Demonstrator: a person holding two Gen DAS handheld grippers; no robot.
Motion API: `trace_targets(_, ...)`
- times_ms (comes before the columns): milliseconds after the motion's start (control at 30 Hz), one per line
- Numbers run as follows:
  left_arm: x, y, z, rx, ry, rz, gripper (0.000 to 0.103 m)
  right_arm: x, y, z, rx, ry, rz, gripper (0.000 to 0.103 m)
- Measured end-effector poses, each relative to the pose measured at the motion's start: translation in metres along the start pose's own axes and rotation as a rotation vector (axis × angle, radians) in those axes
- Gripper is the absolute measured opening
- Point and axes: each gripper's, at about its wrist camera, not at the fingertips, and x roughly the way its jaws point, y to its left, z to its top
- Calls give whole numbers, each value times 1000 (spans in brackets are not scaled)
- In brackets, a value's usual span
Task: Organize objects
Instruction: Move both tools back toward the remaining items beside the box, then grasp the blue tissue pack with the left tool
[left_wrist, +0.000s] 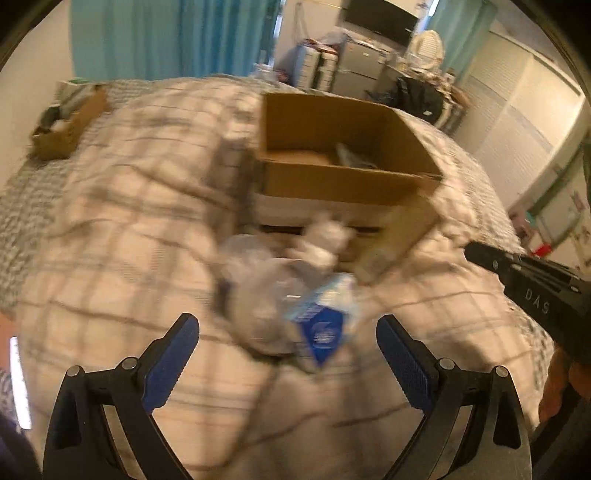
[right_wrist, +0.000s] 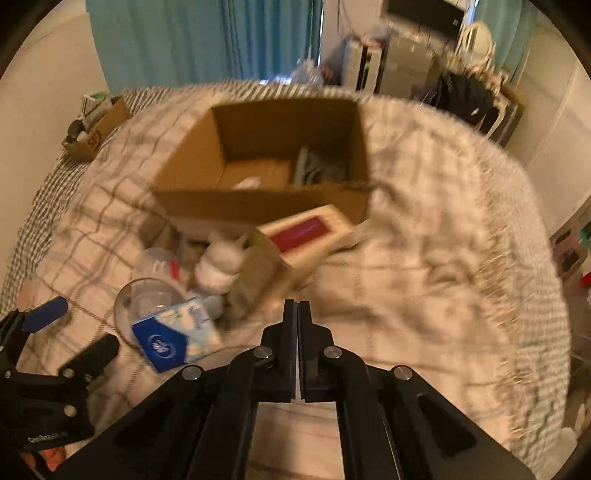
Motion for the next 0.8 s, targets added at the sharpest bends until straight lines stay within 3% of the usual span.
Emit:
trace_targets(133, 22, -29, -3, 60, 48, -33, 96, -4, -20, -4, 25, -7, 8, 0)
trace_targets(300, 57, -29, -5, 39, 149, 4, 95, 12, -37, -12, 74, 23, 91, 2)
trace_targets(333, 63, -29, -5, 37, 168, 4, 95, 16, -39, -13, 83, 34, 97, 10)
trace_targets(367, 70, -30, -5, 36, 185, 0, 94, 21, -41, -14, 95, 44, 101, 27)
trace_targets(433, 79, -35, -6, 51, 205, 8, 92, 25, -42, -16, 109, 49, 116, 43)
trace_targets(500, 84, -41, -6, 85, 203, 7, 81, 28, -43, -19, 118, 57, 136, 43)
trace_targets(567, 85, -44, -5, 100, 201, 18, 54, 31, -44, -21, 119, 72, 132, 44)
trace_targets(667, 78, -41, -7, 86, 192, -12, 29, 30, -45, -23, 123, 79, 124, 44)
trace_targets(733, 71, -40, -7, 90, 177, -24, 20, 28, -43, -23, 119, 76, 118, 44)
trace_targets(800, 58, -40, -9, 105, 145, -38, 19, 23, -39, -22, 107, 70, 115, 44)
